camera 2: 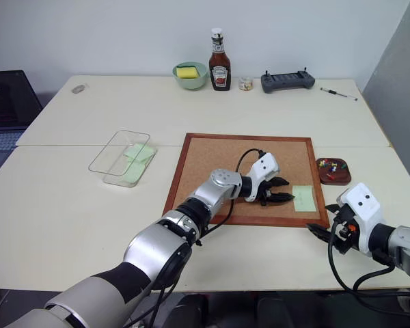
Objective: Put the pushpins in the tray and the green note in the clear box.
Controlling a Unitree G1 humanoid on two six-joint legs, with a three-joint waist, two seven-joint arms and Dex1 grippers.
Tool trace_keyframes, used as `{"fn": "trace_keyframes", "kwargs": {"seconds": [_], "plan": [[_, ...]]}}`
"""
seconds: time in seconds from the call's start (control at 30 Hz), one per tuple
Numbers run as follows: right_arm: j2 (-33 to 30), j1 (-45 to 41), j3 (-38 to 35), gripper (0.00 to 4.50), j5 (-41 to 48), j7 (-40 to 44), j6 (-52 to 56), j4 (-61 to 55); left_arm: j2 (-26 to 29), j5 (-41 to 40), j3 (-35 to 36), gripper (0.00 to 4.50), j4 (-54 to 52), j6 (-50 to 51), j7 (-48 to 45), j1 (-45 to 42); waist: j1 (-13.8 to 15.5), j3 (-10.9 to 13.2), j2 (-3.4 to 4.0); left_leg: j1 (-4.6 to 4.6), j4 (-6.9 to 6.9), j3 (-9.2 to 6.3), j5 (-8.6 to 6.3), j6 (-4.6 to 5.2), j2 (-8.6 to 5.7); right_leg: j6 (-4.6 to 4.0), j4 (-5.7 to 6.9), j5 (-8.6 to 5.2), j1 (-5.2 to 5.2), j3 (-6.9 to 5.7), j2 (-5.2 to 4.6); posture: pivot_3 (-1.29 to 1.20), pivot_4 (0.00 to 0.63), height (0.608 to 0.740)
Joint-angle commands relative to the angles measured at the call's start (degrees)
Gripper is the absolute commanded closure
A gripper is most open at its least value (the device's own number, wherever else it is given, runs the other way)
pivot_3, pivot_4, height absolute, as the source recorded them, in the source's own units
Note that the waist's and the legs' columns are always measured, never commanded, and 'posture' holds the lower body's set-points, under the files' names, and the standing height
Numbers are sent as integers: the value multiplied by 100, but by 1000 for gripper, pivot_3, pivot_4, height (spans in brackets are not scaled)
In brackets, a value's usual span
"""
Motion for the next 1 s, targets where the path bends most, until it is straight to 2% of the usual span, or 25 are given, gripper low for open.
{"fn": "trace_keyframes", "kwargs": {"seconds": [0.03,0.4,0.67,0.87,1.0], "plan": [[0,47,-275,720,117,-93,45,-260,-374,96,66,1796,69,-149,157,-202,2,0,0,0,0,0,0,0,0,0,0,0,0,0,0,0,150,740],[17,165,-386,720,222,-238,105,-391,-726,-46,257,1796,174,29,126,-374,1,0,0,0,2,0,0,0,0,0,3,0,0,0,0,0,150,740],[39,311,-452,707,289,-345,103,-485,-886,-120,332,3187,120,186,-305,-316,0,-1,1,0,2,1,0,0,0,0,4,0,0,0,0,0,150,740],[56,356,-452,707,300,-395,52,-482,-1004,-107,305,4486,59,130,-452,-263,0,-1,1,0,4,1,0,0,0,0,6,0,0,1,0,0,150,740],[75,371,-438,707,280,-395,5,-458,-959,-201,380,4486,-9,160,-546,-260,-1,-1,1,0,5,0,0,0,0,0,6,0,0,1,0,0,150,740]]}}
